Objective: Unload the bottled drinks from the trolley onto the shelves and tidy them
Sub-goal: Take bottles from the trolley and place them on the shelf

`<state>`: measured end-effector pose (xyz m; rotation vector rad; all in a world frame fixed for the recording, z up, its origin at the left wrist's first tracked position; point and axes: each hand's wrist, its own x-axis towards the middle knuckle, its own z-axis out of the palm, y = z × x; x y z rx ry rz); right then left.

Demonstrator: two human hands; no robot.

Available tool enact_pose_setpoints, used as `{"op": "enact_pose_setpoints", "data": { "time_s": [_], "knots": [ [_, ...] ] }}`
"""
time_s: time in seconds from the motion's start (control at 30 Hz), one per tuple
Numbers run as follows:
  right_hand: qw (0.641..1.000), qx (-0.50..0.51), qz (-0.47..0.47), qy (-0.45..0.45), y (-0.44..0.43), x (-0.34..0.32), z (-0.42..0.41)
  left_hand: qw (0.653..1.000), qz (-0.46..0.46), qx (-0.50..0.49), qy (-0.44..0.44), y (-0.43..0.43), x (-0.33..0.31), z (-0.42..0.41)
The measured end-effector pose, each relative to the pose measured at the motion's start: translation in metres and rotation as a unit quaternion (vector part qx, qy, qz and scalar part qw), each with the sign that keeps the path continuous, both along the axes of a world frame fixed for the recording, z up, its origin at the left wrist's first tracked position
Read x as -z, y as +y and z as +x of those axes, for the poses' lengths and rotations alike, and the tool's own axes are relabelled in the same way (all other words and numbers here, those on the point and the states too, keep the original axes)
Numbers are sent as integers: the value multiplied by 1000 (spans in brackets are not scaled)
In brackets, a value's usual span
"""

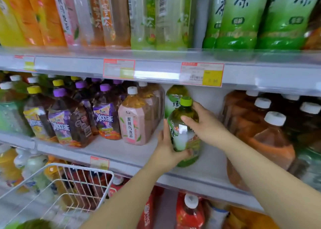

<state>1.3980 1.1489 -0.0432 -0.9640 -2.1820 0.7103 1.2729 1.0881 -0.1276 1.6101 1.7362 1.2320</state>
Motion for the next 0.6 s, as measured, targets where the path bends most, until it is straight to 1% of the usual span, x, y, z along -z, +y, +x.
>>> {"op": "enact_pose_setpoints", "data": {
  "time_s": [0.1, 0.13, 0.17, 0.2, 0.23, 0.27, 0.3, 0.37, 0.4, 0.43, 0.5, 0.6],
  "knots": [
    [992, 17, 56, -113, -11, -9, 25, 998, 0, 60, -2, 9, 0, -16],
    [988, 18, 89, -123, -19, -12, 36, 998, 9, 60, -21, 13, -1, -22],
    [984, 20, 136, -113, -27, -15, 46, 998, 22, 37, -39, 17, -1, -26],
    [977, 31, 192, -90, -34, -18, 55, 998, 42, -10, -50, 21, 1, -29],
    [963, 57, 252, -71, -40, -20, 65, 995, 60, -56, -51, 25, 2, -29],
    [944, 91, 312, -60, -40, -19, 73, 993, 75, -78, -51, 27, 4, -25],
    [920, 129, 365, -57, -39, -17, 81, 993, 83, -72, -49, 28, 3, -18],
    [877, 203, 431, -66, -31, -8, 95, 996, 83, -30, -33, 29, 3, 2],
    [862, 232, 445, -71, -28, -3, 100, 996, 82, -25, -25, 32, 4, 12],
    [856, 253, 443, -80, -25, 2, 104, 996, 85, -36, -18, 36, 3, 19],
    [863, 275, 411, -97, -22, 11, 107, 994, 88, -66, -15, 48, 1, 27],
    [867, 292, 391, -95, -18, 16, 106, 998, 57, -40, -5, 71, -2, 27]
  ]
}}
